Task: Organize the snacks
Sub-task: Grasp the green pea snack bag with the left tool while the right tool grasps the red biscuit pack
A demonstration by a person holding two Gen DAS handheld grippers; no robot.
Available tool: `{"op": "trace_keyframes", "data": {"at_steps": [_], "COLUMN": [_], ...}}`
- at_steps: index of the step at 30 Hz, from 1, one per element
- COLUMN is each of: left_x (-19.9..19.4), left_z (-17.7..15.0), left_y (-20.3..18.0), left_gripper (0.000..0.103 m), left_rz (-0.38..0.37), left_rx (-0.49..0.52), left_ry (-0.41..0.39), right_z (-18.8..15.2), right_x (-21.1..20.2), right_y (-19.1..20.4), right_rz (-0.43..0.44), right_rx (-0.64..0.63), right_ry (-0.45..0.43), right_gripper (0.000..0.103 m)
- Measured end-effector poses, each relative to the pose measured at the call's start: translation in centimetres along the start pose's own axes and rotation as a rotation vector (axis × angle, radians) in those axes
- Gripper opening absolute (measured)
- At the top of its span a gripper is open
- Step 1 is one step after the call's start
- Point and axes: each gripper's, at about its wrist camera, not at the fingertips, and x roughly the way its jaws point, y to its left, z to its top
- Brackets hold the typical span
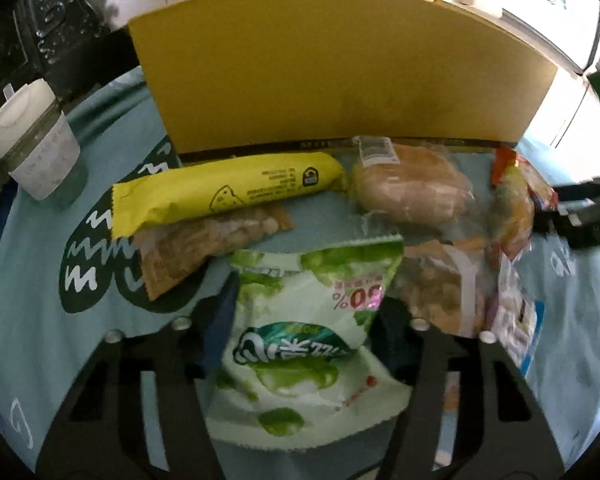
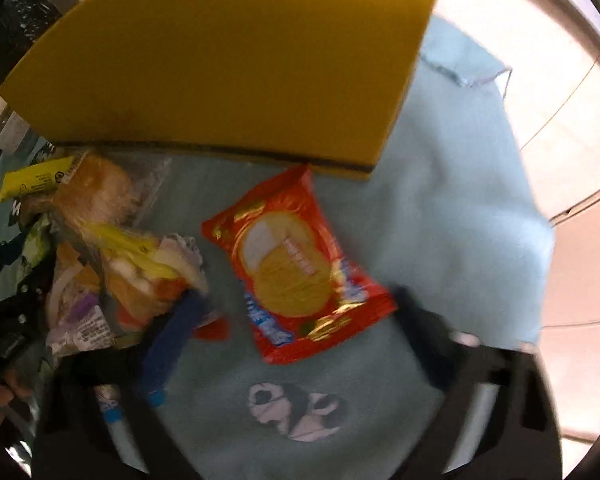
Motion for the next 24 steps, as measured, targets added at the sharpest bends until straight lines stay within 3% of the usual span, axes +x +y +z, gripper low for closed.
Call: {"op": "trace_keyframes", "data": {"at_steps": [1, 4, 11, 17, 19, 21, 24], "left_x": [-0.3, -1.4, -5.3, -9.2, -9.6, -9.3, -9.0], "left_z": [-0.1, -0.4, -1.5, -1.7, -1.8, -1.9, -2.5], "left_y": [0.2, 0.6, 2.8, 3.1, 3.2, 3.2, 3.1], "left_gripper": [0.050, 0.046, 0.045, 0.046, 0.046, 0.046, 0.046], "left_rz": [-0.011, -0.021, -0.037, -0.064, -0.074, -0.073, -0.081], "left_rx": [-0.007, -0.015, -0.080, -0.106, -0.113, -0.123, -0.133], "left_ry": [-0.005, -0.019, -0.093, -0.160, -0.151, -0.130, -0.113], "right_z": [0.3, 0.0, -3.0, -4.4, -4.9, -6.3, -7.3], "right_x": [-0.4, -1.7, -5.0, -8.2, -7.6, -3.5, -3.3], "right_y": [-0.4, 0.1, 0.2, -0.8, 0.2, 0.5, -0.9], "right_rz": [0.037, -0.021, 0.098, 0.138, 0.046, 0.059, 0.129], "right_rx": [0.021, -0.005, 0.056, 0.054, -0.024, -0.015, 0.112], "right_ry": [0.001, -0.045, -0.100, -0.154, -0.116, 0.111, 0.102], "right_gripper": [0.040, 0.040, 0.040, 0.040, 0.040, 0.045, 0.051]}}
